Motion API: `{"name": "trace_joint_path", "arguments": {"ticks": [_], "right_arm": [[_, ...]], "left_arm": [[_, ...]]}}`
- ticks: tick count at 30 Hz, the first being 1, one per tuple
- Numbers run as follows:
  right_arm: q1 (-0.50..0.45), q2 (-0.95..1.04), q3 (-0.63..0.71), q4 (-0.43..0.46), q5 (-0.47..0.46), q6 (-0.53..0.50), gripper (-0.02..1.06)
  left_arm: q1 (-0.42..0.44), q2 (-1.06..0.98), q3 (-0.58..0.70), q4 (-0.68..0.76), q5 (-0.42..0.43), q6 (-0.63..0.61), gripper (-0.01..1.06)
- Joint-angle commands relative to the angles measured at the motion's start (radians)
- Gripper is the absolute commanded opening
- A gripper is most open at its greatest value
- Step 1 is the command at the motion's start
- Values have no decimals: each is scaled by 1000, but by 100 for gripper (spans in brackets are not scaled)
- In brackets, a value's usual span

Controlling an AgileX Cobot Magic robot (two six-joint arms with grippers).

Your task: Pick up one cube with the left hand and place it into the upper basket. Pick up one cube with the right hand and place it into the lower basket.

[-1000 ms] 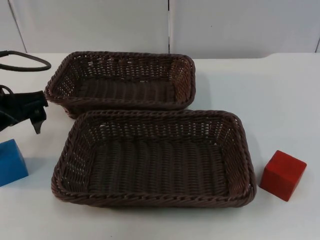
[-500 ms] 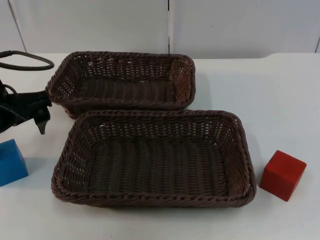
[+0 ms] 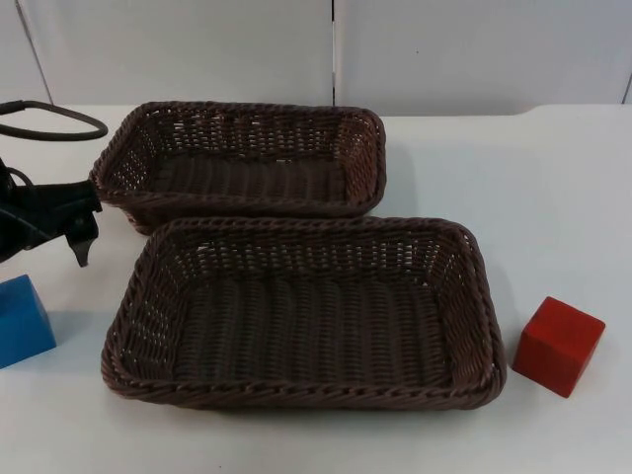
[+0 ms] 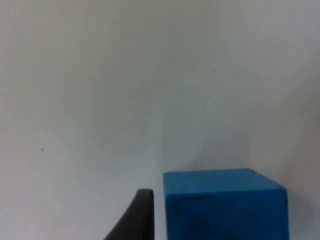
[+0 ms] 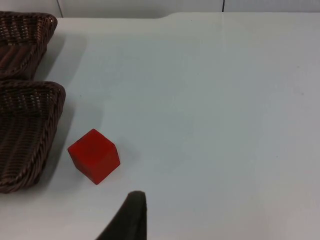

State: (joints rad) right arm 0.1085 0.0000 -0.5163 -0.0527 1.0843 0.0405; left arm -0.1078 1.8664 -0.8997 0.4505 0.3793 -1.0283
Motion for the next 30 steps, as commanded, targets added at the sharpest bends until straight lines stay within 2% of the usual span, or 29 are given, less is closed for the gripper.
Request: {"name": "trace_joint_path", "arguments": {"ticks": [1,14,19,30], "right_arm": [[5,0,-2,6,-12,-10,105],[5,8,-1,10,-8,-15,105],[5,8,-1,10,-8,-15,105],[5,8,-1,10,-8,-15,105]], "left_arm": [[-3,-1,-5,5,10,6,98],[-3,-1,-3,-10,-7,12,98],[-3,20,-3,-25,-18,68,98],[21,63,-5,-25,-52,90,98]]}}
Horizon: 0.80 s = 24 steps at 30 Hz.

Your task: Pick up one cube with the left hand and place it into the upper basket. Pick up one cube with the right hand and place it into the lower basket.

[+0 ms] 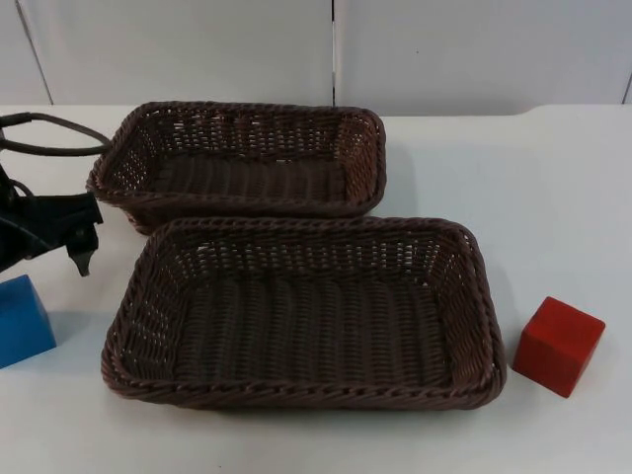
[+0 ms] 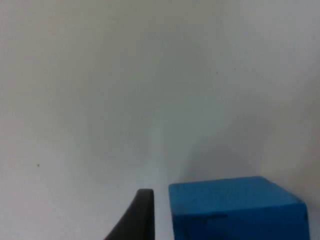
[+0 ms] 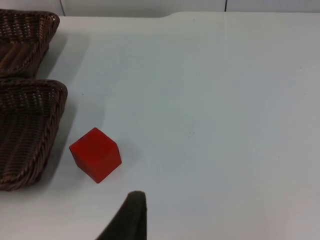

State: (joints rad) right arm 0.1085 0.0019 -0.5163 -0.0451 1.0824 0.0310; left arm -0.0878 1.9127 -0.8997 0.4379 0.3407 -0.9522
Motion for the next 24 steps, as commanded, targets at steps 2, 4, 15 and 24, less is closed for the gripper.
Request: {"name": "trace_joint_path", "arguments": {"ticks": [2,4,15,24], "right_arm": [[5,6,-1,3,-6,-5,105],[5,6,-1,3,-6,-5,105],[5,6,-1,3,-6,-5,105],[5,6,-1,3,-6,-5,105]], "left_arm": [[1,34,-2,-36,-6,20,98],[1,70,-2,-79,-6,35,98],[-4,60,-2,-96,37,39,5],[-16,-92,-2,-346,14,212,0]]}}
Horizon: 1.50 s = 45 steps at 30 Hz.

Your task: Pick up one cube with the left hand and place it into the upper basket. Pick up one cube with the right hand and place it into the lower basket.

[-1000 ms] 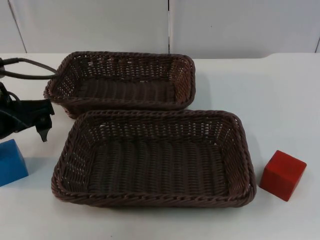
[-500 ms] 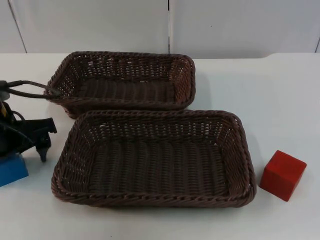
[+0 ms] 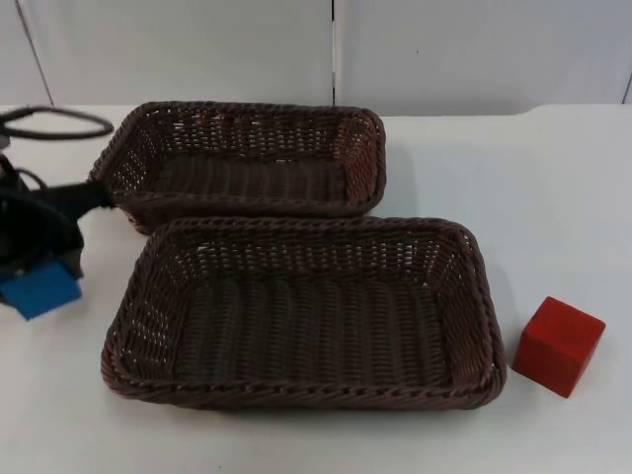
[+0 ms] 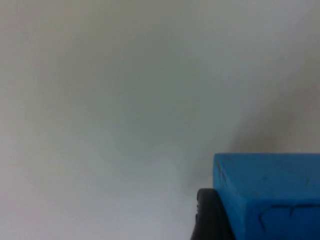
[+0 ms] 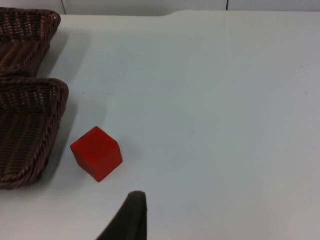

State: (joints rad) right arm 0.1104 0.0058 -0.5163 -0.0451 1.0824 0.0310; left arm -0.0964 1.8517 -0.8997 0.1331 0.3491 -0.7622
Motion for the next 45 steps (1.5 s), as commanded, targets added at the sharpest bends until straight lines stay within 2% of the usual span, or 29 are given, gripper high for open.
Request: {"name": "trace_joint_path", "arguments": {"ticks": [1,9,13,17,21,41,45], "right_arm": [[3,2,-1,3,-6,-5,105],[3,2,-1,3,-4,-5,105],[3,2,-1,3,-4,-5,105],[3,2,-1,3,-4,-5,105],[3,2,-1,3,-4,-5,105],[3,2,-1,3,-4,-5,105],[3,2,-1,3,-4,-5,105]], "left_arm": [[-10,-56,-2,-41,11,30,0],[-12,-244,-2,-41,49,104,0],[-15,-404,-2,-41,57,196,0],[-15,-482,-2,-41,74,269,0],[-15,-528,-2,-43,86,287,0],[-15,-544,-2,-68,80,347,0],[-15,-544,-2,-111,62,398,0]]}}
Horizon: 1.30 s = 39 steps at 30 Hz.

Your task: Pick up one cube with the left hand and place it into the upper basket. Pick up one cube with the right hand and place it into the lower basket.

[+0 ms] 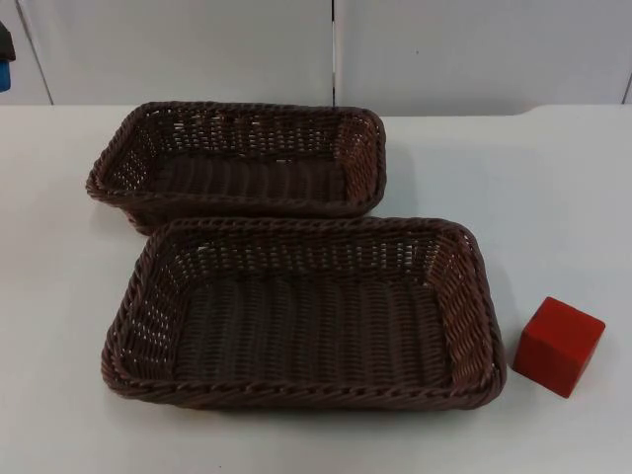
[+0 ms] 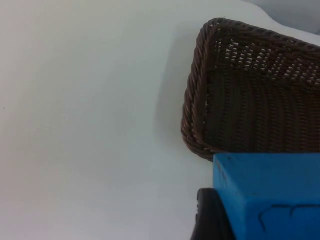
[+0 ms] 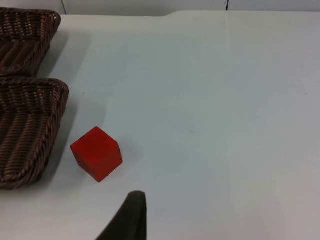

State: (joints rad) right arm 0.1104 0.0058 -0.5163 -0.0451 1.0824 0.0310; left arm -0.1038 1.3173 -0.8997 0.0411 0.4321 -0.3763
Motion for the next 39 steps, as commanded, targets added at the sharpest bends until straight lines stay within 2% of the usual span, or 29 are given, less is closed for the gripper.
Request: {"name": "trace_joint_path", "arguments": {"ticks": [1,4,13,18,21,24,31,39], "right_arm": [[3,2,-1,3,-4,-5,105],[3,2,-1,3,-4,-5,105],[3,2,-1,3,-4,-5,105],[3,2,-1,3,-4,-5,105],[3,2,-1,3,-4,-5,105],[3,2,-1,3,-4,-5,105],[3,2,-1,3,-4,-5,105],[3,2,-1,3,-4,-5,105]], "left_arm": [[-7,-9,-2,-41,-26,35,0],[-7,-9,-4,-113,-50,94,0],[-7,43,-22,-149,-69,119,0],[-7,130,-87,-264,-51,239,0],[-7,208,-169,-333,-25,318,0],[-7,257,-224,-341,4,332,0],[-15,394,-359,-452,47,450,0],[-77,573,-532,-448,86,473,0]]}}
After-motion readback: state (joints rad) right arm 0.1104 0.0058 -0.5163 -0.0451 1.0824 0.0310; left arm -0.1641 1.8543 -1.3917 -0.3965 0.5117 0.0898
